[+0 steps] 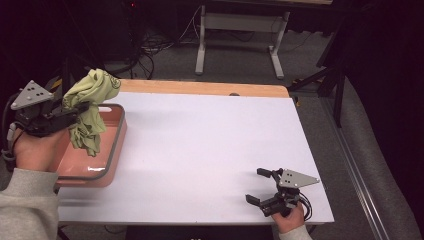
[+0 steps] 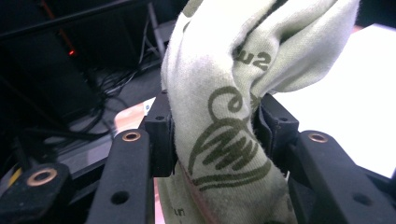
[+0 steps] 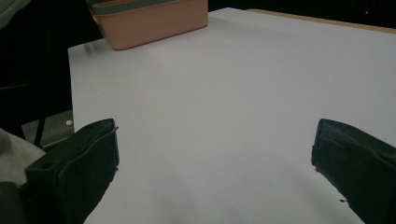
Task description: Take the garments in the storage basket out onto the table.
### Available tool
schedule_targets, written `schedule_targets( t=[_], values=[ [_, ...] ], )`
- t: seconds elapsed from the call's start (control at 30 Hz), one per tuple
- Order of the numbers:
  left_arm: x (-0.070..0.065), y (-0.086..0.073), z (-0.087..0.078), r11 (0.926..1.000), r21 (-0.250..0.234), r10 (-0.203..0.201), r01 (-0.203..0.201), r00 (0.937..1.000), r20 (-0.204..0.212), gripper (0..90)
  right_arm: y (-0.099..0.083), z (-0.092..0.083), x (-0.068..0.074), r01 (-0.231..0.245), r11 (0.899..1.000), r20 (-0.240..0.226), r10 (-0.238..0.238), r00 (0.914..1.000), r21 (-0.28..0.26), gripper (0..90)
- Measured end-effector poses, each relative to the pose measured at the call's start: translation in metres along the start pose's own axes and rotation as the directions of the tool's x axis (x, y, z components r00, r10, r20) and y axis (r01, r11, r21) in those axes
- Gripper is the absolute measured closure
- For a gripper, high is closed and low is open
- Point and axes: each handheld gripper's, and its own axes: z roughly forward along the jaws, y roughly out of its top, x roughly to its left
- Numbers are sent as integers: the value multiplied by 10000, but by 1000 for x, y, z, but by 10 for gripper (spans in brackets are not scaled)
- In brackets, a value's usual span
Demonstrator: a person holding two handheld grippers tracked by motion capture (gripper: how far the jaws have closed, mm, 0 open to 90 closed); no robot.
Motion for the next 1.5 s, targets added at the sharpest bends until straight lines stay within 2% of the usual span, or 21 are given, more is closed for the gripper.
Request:
schedule_targets(
  t=[0.07,0.1,0.13,0.2,0.3,0.43,0.47,0.5,0.57,0.63,0.67,0.7,0.83,0.93,1.17,1.2,1.43,1.5],
  values=[
    [-2,1,-1,9999,-104,-44,46,9999,143,570,0,0,0,-7,10000,2,7,10000,-4,13],
    [-5,3,-3,9994,-331,-120,132,9992,384,571,0,0,0,-7,10000,3,7,10000,-8,13],
    [-5,3,-3,9994,-331,-120,132,9992,384,571,0,0,0,-7,10000,3,7,10000,-8,13],
    [-10,6,-4,9977,-614,-220,273,9961,858,571,0,0,0,1,10000,-6,-1,10000,-5,13],
    [-15,8,-4,9973,-672,-220,295,9937,1098,572,0,0,0,1,10000,-9,-1,10000,-7,13],
    [-29,9,-1,9935,-1074,-209,388,9865,1625,574,0,0,0,-1,10000,-10,1,10000,-23,13],
    [-29,9,-1,9935,-1074,-209,388,9865,1625,574,0,0,0,2,10000,-9,-2,10000,-25,13],
    [-34,9,0,9921,-1177,-200,433,9812,1920,575,0,0,0,0,10000,-13,0,10000,-27,13],
    [-39,8,2,9902,-1301,-216,507,9763,2155,575,0,0,0,-14,10000,-19,14,10000,-25,13],
    [-44,8,4,9887,-1390,-232,570,9719,2341,575,0,0,0,-18,10000,-24,18,10000,-19,13],
    [-44,8,4,9887,-1390,-232,570,9719,2341,575,0,0,0,-18,10000,-24,18,10000,-19,13],
    [-49,7,7,9877,-1451,-196,582,9670,2542,575,0,0,0,4,10000,-20,-4,10000,-26,13],
    [-59,3,14,9838,-1658,-206,690,9605,2774,575,0,-1,0,-4,10000,-17,4,10000,-56,13],
    [-66,-2,19,9806,-1759,-290,861,9521,3043,575,0,-1,0,-16,10000,-23,16,10000,-61,13],
    [-79,-12,33,9695,-2110,-374,1244,9265,3744,575,0,-1,0,-17,10000,-54,17,10000,-48,13],
    [-79,-12,33,9695,-2110,-374,1244,9265,3744,575,0,-1,0,-17,10000,-54,17,10000,-48,13],
    [-95,-19,48,9694,-2083,-326,1299,9091,4153,575,0,-1,0,-13,10000,-78,13,10000,-46,13],
    [-97,-19,49,9689,-2106,-318,1303,9089,4159,575,0,-1,0,-8,10000,-82,8,10000,-50,13]
  ],
)
